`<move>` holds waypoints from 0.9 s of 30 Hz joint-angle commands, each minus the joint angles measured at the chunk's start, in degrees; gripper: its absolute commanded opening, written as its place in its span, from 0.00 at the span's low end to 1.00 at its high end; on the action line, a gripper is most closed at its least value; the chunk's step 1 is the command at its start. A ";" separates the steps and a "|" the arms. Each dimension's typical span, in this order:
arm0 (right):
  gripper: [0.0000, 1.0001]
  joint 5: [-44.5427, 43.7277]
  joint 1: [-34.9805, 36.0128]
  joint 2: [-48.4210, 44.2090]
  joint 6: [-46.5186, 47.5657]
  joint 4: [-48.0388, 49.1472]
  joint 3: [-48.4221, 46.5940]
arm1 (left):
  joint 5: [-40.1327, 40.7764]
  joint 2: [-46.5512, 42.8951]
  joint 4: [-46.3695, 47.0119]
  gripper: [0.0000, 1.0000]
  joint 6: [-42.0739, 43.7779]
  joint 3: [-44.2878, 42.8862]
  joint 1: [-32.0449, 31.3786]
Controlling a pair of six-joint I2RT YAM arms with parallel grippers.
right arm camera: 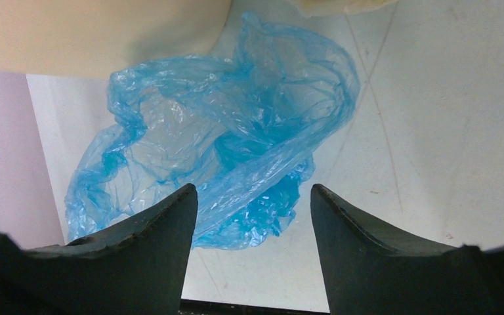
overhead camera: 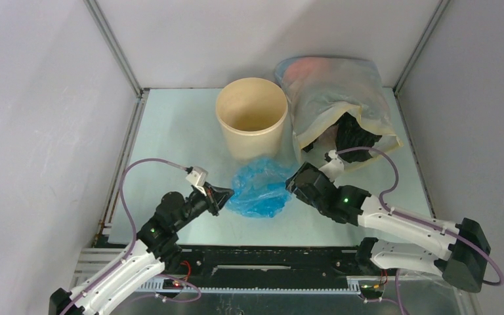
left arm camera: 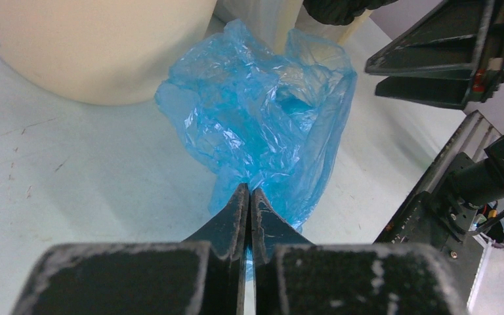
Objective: Put the trash bags into the trash bin
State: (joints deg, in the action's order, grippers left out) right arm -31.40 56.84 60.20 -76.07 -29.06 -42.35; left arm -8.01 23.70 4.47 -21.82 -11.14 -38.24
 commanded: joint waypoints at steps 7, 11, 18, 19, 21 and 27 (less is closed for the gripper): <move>0.53 3.43 0.70 5.47 -3.76 6.63 1.04 | -6.54 -0.05 5.73 0.07 0.95 1.23 -0.11; 0.38 4.50 -0.41 4.89 -0.96 7.19 1.14 | -6.89 -0.49 5.89 0.10 0.99 1.25 -0.17; 0.45 3.58 -0.54 3.91 0.13 6.91 2.28 | -7.29 -2.25 5.46 0.18 0.70 1.65 -0.18; 0.37 3.85 -0.56 3.95 0.47 7.32 2.47 | -7.28 -2.50 5.58 0.26 0.73 1.73 -0.22; 0.00 5.12 -0.53 4.04 2.97 8.51 2.53 | -7.91 -2.65 5.89 0.47 0.72 1.84 -0.19; 0.00 9.60 1.45 1.44 19.80 12.16 3.10 | 3.03 -3.79 -2.20 0.86 -2.87 -1.87 -0.14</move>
State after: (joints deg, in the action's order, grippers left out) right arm -24.80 56.53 64.66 -69.47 -21.65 -39.77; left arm -13.47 20.91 7.90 -22.26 -9.78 -38.26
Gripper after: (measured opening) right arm 0.007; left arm 0.800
